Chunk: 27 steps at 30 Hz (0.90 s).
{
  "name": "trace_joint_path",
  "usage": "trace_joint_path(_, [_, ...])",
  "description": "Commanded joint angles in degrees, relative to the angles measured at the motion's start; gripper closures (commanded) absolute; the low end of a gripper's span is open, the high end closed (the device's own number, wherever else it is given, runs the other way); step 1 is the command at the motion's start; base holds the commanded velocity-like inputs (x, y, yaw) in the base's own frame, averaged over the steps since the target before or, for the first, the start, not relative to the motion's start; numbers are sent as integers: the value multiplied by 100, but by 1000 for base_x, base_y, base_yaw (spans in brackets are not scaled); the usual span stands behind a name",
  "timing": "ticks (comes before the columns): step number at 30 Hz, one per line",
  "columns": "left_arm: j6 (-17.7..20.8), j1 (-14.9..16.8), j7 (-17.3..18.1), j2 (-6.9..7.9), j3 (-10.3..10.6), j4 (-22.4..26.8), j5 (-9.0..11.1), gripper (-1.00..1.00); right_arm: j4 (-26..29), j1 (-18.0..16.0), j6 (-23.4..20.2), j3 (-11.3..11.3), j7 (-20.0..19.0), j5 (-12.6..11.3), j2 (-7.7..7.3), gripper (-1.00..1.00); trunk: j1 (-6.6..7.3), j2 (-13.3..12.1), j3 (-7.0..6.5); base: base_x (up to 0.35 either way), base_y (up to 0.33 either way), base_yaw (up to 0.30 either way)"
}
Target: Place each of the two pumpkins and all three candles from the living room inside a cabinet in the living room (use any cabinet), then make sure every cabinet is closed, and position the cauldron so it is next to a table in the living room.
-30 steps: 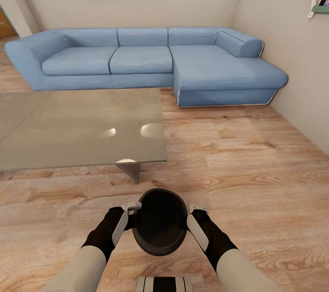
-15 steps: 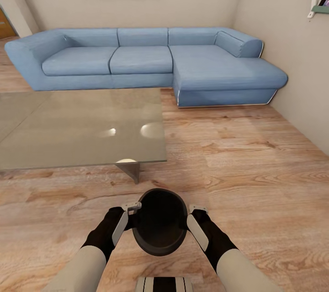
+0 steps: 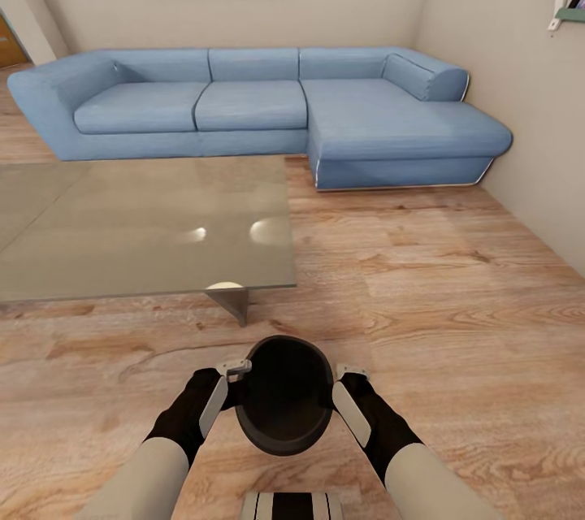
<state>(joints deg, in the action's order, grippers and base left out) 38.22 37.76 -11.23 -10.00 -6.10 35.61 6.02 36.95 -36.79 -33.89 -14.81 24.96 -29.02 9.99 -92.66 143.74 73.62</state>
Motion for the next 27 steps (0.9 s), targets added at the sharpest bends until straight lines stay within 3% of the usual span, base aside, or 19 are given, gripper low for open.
trace_joint_path(1, [1, 4, -2, 0, -67, -1, 41, 100, 5, -4, 40, -39, -3, -86, 1, 100, -1, 2, 22, 0, 0, 0])
trace_joint_path(4, [0, 3, -2, 0, -67, -1, 41, 100, 5, -4, 40, -39, -5, -86, 1, 100, -1, 2, 22, 0, 0, 0])
trace_joint_path(5, [0, 2, -2, 0, -67, -1, 40, 100, 5, -4, 41, -39, -6, -86, 1, -100, -1, 2, 22, 0, 0, 0])
trace_joint_path(9, [-7, 2, 2, 0, -67, -1, 39, 100, 5, -4, 36, -39, -1, -86, 1, -100, -1, 2, 22, 0, 0, 0])
trace_joint_path(10, [-7, 2, 2, 0, -67, -1, 39, -100, 5, -4, 35, -39, -1, -86, 1, -100, -1, 2, 22, 0, 0, 0])
trace_joint_path(27, [7, 3, -1, 0, -85, -1, 48, -100, 5, -4, 32, -39, -6, -86, 1, -100, 1, 1, 0, 0, 0, 0])
